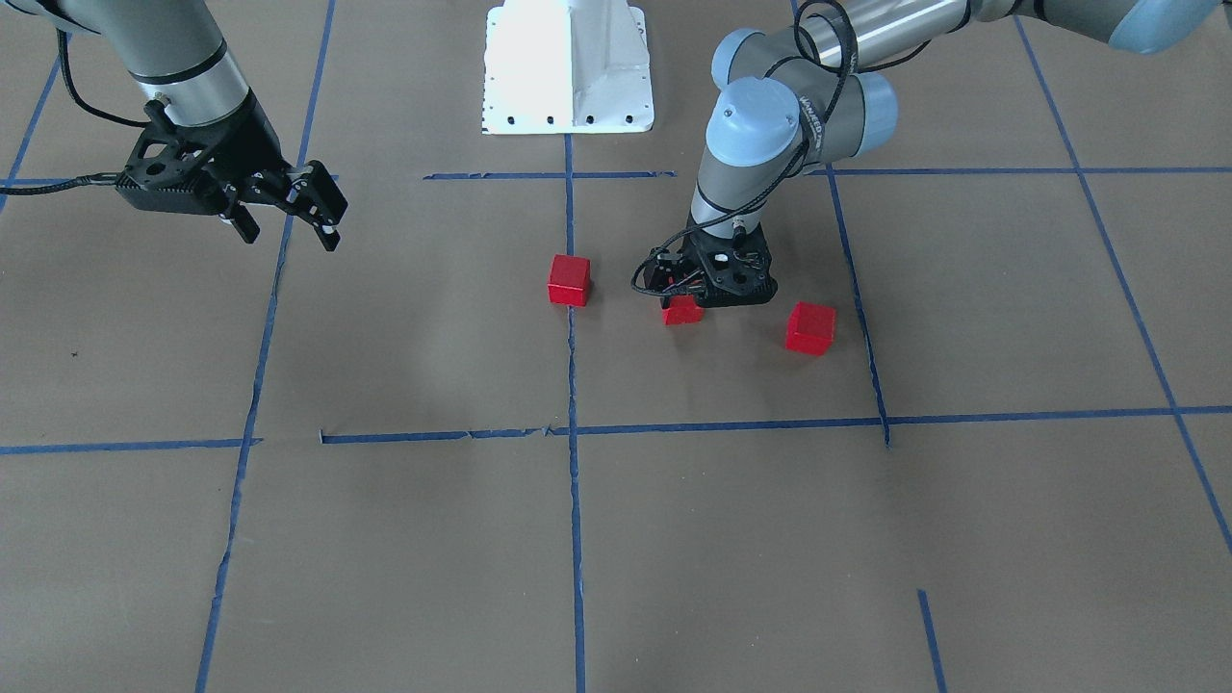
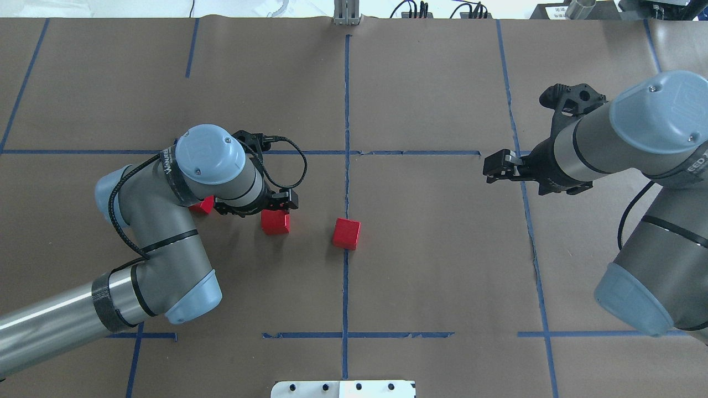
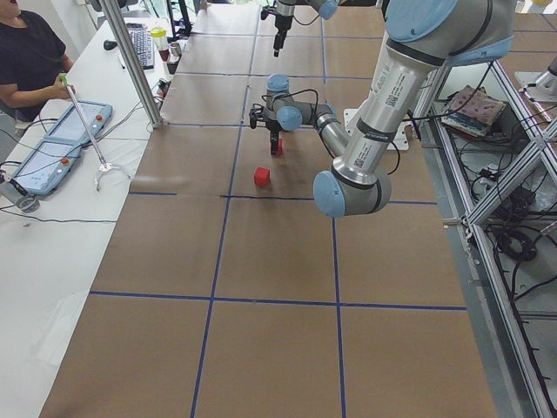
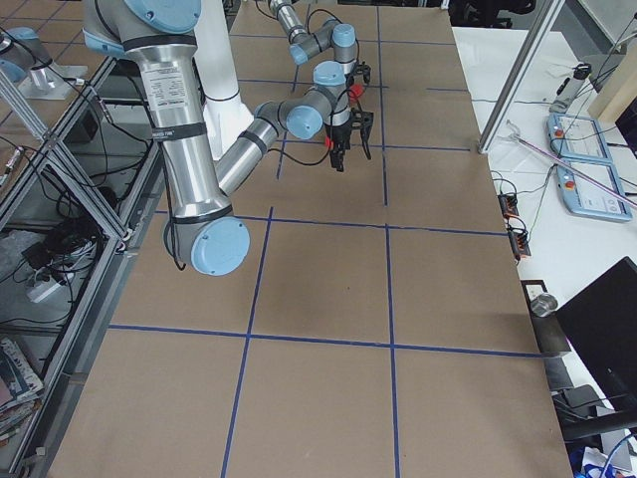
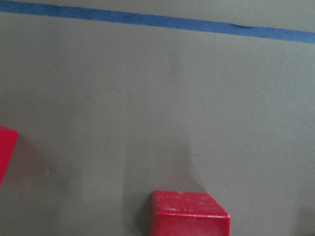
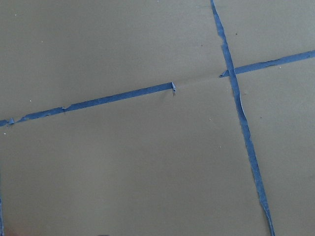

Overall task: Form red blocks into L shape at center
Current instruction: 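Lower the left gripper onto the nearer-center red cube and grasp it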

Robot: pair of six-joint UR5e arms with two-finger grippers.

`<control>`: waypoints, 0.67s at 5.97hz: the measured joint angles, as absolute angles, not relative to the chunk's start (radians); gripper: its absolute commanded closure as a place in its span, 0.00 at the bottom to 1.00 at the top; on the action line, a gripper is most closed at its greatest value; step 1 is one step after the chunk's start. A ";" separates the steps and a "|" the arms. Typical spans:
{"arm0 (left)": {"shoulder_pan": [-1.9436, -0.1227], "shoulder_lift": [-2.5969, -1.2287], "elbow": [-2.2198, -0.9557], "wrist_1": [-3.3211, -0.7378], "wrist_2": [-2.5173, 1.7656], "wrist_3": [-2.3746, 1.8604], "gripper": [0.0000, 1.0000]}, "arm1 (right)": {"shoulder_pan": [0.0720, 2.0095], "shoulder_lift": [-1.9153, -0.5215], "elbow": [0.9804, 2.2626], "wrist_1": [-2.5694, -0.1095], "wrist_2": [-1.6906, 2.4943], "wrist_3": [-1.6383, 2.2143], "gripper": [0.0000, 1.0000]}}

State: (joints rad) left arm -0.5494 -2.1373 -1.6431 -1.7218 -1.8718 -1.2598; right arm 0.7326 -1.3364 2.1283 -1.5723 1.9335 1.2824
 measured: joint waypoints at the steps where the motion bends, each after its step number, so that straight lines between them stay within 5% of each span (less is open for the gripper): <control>1: -0.541 -2.143 -1.636 -1.722 -1.868 -1.257 0.47 | 0.732 -1.337 2.128 -1.572 1.934 1.282 0.00; 2: -0.531 -2.147 -1.632 -1.721 -1.868 -1.258 0.92 | 0.731 -1.338 2.128 -1.572 1.937 1.282 0.00; 4: -0.523 -2.160 -1.632 -1.718 -1.868 -1.263 1.00 | 0.730 -1.338 2.127 -1.572 1.942 1.282 0.00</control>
